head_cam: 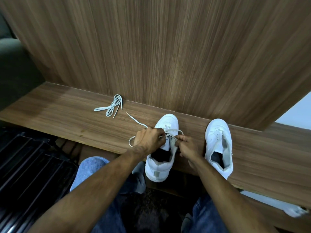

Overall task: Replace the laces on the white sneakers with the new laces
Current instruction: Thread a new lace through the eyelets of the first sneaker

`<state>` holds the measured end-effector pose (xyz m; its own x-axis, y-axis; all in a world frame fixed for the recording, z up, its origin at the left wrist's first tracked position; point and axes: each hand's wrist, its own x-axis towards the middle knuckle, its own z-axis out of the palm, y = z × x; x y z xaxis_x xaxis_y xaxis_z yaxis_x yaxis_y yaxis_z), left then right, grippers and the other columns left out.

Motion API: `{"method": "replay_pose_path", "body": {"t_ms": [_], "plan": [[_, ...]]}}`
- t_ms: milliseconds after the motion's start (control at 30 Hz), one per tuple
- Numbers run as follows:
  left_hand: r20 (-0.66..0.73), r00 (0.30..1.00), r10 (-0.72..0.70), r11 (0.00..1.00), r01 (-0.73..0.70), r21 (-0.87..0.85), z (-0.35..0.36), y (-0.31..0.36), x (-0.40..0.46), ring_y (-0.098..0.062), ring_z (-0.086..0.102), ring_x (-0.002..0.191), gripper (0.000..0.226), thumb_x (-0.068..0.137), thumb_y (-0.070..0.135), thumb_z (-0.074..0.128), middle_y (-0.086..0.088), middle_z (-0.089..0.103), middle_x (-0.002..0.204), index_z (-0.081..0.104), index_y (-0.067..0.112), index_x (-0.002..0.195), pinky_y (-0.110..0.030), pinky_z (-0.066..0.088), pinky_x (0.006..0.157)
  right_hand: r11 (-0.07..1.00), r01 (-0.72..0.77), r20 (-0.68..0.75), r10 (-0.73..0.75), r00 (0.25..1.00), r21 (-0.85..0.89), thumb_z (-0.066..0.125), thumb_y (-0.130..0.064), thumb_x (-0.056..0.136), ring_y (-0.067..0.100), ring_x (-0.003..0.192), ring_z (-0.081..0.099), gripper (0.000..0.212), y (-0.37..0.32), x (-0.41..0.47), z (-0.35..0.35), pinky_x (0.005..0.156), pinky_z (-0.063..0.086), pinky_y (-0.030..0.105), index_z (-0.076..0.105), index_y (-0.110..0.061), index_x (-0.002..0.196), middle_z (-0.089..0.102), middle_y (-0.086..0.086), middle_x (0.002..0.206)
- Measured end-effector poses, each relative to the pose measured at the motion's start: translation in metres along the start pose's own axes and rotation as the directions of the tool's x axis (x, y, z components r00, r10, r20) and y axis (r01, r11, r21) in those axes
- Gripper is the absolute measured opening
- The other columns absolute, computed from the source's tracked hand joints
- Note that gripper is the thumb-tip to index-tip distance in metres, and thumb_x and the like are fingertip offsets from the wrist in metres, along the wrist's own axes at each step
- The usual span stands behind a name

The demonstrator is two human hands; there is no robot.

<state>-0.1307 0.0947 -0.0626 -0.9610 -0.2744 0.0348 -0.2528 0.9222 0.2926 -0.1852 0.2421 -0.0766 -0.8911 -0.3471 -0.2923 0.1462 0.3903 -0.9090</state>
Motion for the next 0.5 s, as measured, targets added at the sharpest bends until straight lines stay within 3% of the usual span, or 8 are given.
{"method": "replay_pose_path", "body": {"t_ms": [333, 500], "plan": [[-0.003, 0.998, -0.064, 0.985, 0.063, -0.161, 0.009, 0.003, 0.0, -0.034, 0.062, 0.098, 0.02, 0.086, 0.043, 0.057, -0.006, 0.07, 0.102, 0.068, 0.038, 0.102, -0.035, 0.045, 0.075, 1.0, -0.012, 0.02, 0.012, 1.0, 0.013, 0.046, 0.007, 0.084, 0.001, 0.057, 0.051, 0.034, -0.003, -0.003, -0.001, 0.041, 0.034, 0.009, 0.067, -0.018, 0.075, 0.065, -0.004, 0.071], [0.003, 0.999, -0.051, 0.968, 0.05, -0.247, 0.014, -0.003, 0.001, -0.028, 0.064, 0.093, 0.017, 0.083, 0.043, 0.059, 0.001, 0.072, 0.097, 0.07, 0.04, 0.096, -0.034, 0.049, 0.073, 1.0, -0.019, 0.003, 0.019, 1.0, 0.003, 0.047, 0.005, 0.085, -0.001, 0.056, 0.052, 0.034, -0.003, -0.004, -0.001, 0.042, 0.035, 0.009, 0.067, -0.021, 0.072, 0.065, -0.009, 0.068]]}}
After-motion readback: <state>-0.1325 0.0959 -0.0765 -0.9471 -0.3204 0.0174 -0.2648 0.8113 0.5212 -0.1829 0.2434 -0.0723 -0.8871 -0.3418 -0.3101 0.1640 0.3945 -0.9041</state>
